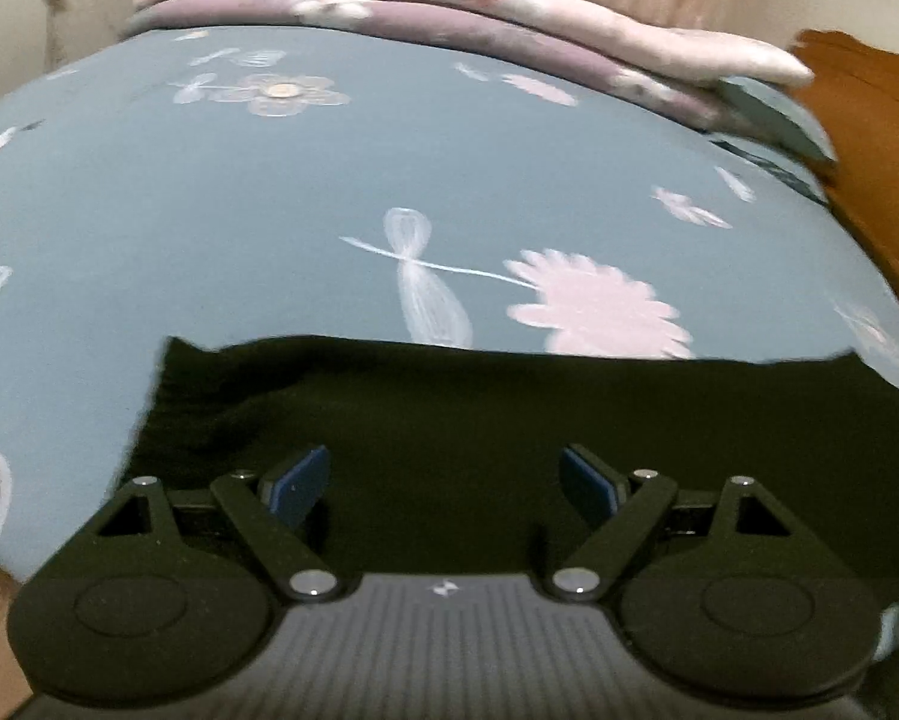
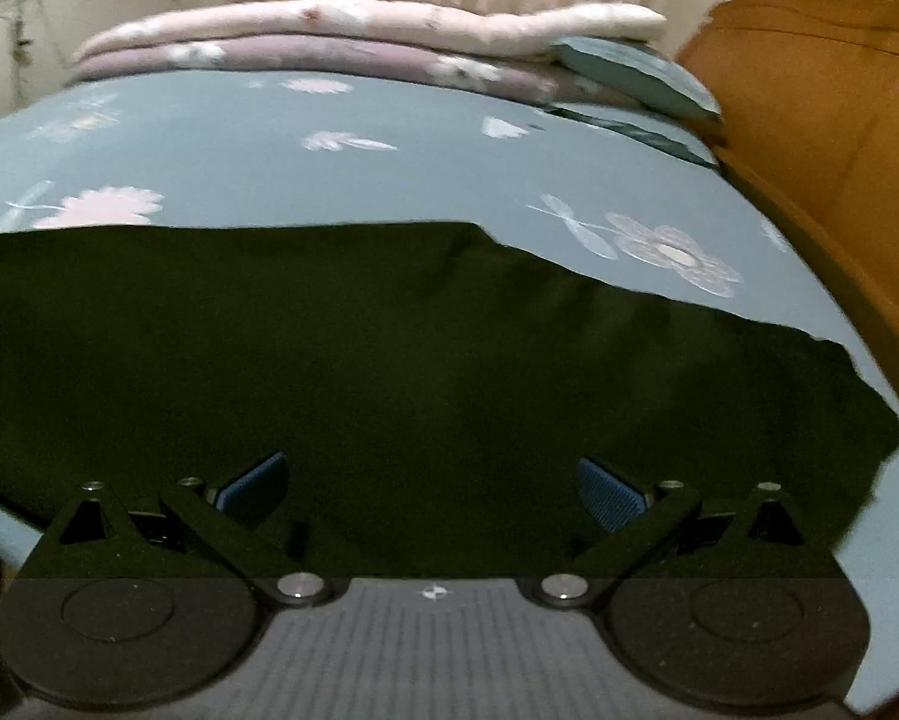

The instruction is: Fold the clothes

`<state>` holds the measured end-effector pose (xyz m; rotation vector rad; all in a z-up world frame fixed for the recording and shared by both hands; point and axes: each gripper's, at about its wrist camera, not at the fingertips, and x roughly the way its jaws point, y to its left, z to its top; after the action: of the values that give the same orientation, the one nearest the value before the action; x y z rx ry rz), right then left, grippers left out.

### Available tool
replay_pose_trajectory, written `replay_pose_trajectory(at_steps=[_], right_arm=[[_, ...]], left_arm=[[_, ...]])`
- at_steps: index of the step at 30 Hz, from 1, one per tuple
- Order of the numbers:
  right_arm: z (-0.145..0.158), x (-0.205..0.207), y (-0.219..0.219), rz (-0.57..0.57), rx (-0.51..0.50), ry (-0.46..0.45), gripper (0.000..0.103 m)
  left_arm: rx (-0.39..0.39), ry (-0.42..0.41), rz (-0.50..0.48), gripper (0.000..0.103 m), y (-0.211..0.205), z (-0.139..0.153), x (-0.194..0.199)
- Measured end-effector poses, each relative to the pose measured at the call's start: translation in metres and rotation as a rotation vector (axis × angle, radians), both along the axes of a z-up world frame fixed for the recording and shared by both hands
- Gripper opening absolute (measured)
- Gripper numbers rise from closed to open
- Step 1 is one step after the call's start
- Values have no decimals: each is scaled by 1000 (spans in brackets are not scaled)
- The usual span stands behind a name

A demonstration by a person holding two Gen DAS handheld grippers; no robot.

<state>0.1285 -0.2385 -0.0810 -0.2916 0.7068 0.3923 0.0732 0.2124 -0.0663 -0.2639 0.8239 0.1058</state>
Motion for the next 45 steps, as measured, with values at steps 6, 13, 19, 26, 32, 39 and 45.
replay_pose_trajectory(at_steps=[6, 13, 19, 26, 32, 39, 45], right_arm=[[-22, 5, -5, -14, 30, 102, 103], [-19, 5, -19, -61, 61, 97, 103], [-15, 1, -18, -38, 95, 92, 103], [-11, -3, -14, -25, 98, 94, 103], [-4, -6, -7, -12, 101, 78, 103], [1, -8, 0, 1, 75, 64, 103], [2, -10, 8, 34, 80, 48, 103]], left_arm=[[38, 117, 32, 85, -8, -26, 13], [76, 135, 39, 86, -1, -31, 12], [73, 134, 54, 86, 8, -31, 9], [67, 92, 62, 86, 17, -20, 7], [71, 67, 80, 86, 30, -17, 13], [29, 65, 88, 86, 37, -18, 13], [-59, -3, -139, 86, -18, 17, 33]])
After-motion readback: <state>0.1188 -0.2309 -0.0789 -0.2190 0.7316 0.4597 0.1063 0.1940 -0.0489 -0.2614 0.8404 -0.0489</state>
